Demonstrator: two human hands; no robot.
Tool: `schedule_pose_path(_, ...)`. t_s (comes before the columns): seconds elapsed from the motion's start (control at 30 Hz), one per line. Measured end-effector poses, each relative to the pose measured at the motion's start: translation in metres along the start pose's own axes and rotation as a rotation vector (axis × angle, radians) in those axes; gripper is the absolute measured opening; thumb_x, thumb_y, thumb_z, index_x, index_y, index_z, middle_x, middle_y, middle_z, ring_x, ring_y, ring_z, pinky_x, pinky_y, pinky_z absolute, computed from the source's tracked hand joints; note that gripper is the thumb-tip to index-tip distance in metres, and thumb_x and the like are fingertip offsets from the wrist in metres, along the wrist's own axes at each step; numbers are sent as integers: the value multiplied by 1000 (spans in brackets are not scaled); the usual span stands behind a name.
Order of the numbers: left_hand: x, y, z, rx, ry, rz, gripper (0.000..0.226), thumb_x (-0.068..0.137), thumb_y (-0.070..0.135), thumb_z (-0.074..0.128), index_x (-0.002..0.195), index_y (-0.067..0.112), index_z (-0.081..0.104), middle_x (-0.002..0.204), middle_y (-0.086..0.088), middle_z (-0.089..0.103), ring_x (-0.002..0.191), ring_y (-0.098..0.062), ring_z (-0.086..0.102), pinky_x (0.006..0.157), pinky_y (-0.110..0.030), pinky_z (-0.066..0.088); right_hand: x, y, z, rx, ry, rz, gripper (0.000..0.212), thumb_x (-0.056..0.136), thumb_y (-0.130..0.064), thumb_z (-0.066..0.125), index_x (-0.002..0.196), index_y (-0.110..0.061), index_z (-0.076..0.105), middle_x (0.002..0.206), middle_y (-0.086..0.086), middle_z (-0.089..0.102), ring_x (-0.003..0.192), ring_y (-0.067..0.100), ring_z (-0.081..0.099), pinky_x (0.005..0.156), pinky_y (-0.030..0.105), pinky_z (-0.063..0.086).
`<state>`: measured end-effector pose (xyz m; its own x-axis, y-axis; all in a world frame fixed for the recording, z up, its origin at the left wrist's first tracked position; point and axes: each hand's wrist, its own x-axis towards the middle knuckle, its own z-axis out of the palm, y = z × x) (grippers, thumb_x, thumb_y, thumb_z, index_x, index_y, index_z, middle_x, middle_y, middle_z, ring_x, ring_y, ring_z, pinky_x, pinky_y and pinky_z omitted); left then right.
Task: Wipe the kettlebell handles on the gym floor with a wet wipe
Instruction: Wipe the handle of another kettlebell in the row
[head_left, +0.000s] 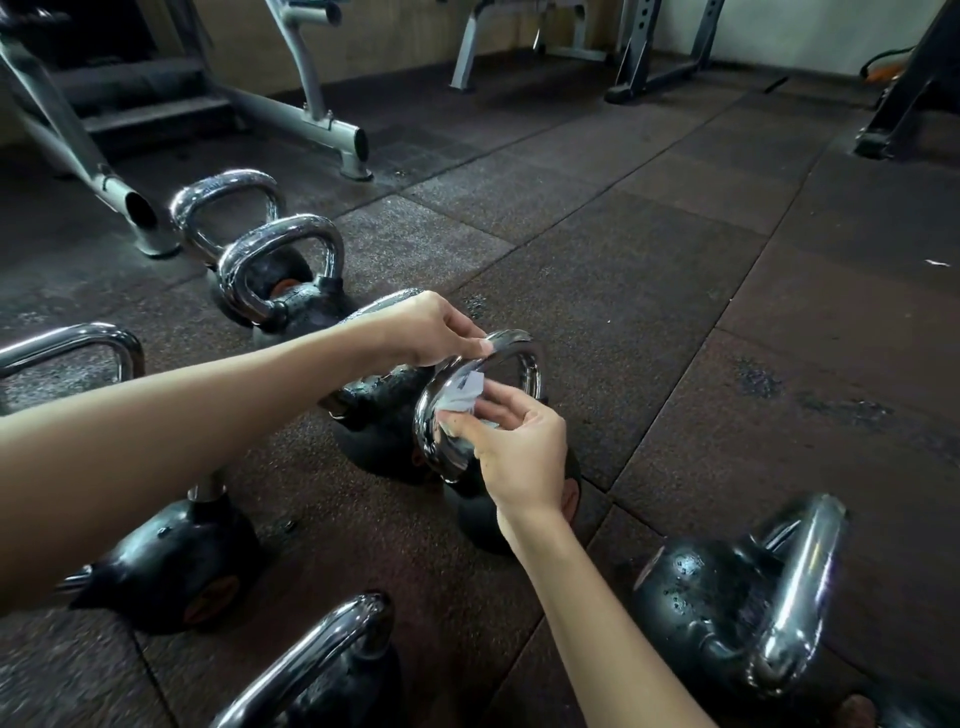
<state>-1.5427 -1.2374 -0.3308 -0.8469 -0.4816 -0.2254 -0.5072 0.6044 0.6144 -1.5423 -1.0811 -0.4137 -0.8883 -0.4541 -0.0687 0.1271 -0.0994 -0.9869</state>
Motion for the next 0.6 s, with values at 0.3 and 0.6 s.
schedule_pose_path(0.3, 1, 0, 5, 80, 18, 46, 26, 90, 52, 75, 110, 35, 80, 106, 2, 79, 78, -8, 64, 56, -18, 42, -2, -5, 0, -288, 68, -209, 36, 64, -25, 97, 72, -53, 76, 102, -10, 70, 94, 5, 66, 88, 23, 52)
schedule_pose_path(0.6, 4, 3, 12, 43, 33, 57, 22, 87, 51, 79, 100, 34, 83, 91, 5, 78, 81, -12, 67, 66, -23, 48, -25, 13, -1, -420, 176, -436, 20, 68, -19, 93, 83, -27, 82, 75, -13, 71, 69, 7, 60, 68, 28, 51)
